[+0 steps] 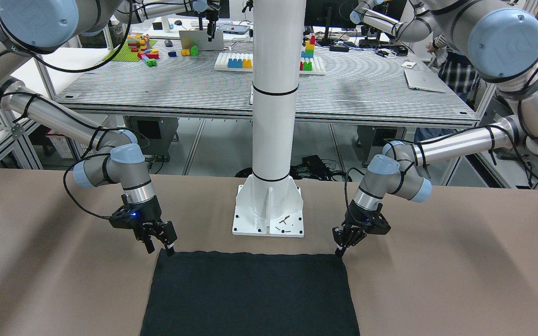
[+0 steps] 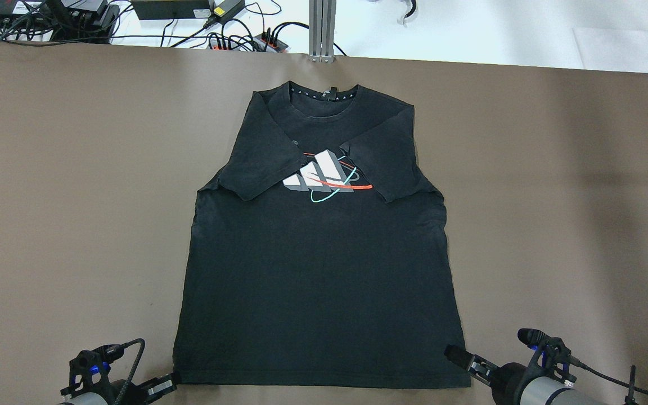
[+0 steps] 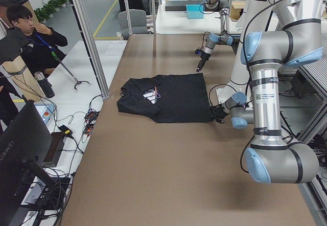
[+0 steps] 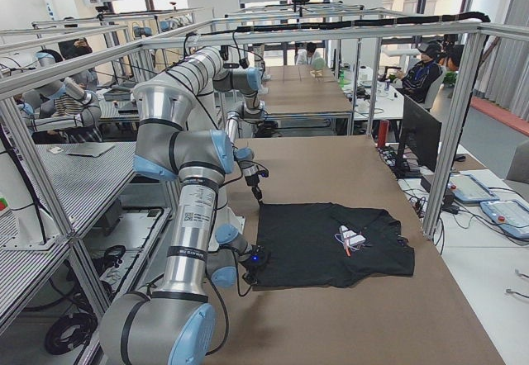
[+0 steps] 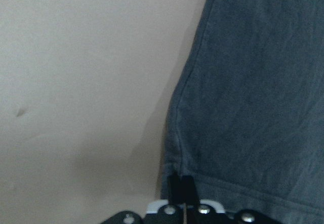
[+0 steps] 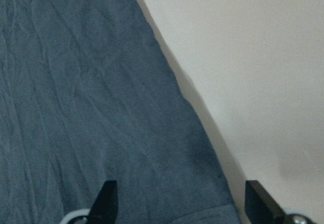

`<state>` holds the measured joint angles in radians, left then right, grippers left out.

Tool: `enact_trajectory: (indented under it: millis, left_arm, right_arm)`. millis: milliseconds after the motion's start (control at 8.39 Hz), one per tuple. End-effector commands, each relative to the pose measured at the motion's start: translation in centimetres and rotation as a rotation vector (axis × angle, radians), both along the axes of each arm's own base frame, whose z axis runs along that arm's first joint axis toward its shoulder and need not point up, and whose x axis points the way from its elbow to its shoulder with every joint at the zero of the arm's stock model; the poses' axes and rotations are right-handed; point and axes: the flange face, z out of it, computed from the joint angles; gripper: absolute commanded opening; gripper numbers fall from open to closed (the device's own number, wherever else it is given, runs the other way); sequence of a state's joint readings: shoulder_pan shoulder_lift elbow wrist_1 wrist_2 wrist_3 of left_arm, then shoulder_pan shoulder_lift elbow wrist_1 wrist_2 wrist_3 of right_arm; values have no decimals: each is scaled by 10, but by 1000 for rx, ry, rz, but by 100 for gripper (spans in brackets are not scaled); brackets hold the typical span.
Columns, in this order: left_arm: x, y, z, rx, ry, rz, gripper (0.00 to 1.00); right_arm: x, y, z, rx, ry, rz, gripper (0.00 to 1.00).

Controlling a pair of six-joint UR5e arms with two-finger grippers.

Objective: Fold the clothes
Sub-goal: 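Grasp the two hem corners nearest the robot with both grippers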

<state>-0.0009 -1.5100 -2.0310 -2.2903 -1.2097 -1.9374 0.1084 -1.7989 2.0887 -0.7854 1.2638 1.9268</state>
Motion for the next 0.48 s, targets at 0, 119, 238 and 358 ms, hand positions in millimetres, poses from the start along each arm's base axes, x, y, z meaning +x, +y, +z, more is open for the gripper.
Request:
enact_trajectory:
  millis: [0, 119, 238, 358]
  left_arm:
    - [-1, 0, -3, 4, 6, -5, 0]
    - [-1, 0, -4, 4, 7, -5, 0]
    - [-1, -1, -4, 4, 7, -8, 0]
    - [-1, -1, -4, 4, 7, -8, 0]
  right_arm:
    - [-2, 4, 35, -7, 74, -7, 89]
    - [-7, 10, 35, 3, 76, -7, 87]
    - [-13, 21, 34, 9, 67, 5, 75]
    - [-17, 28, 31, 4, 51, 16, 67]
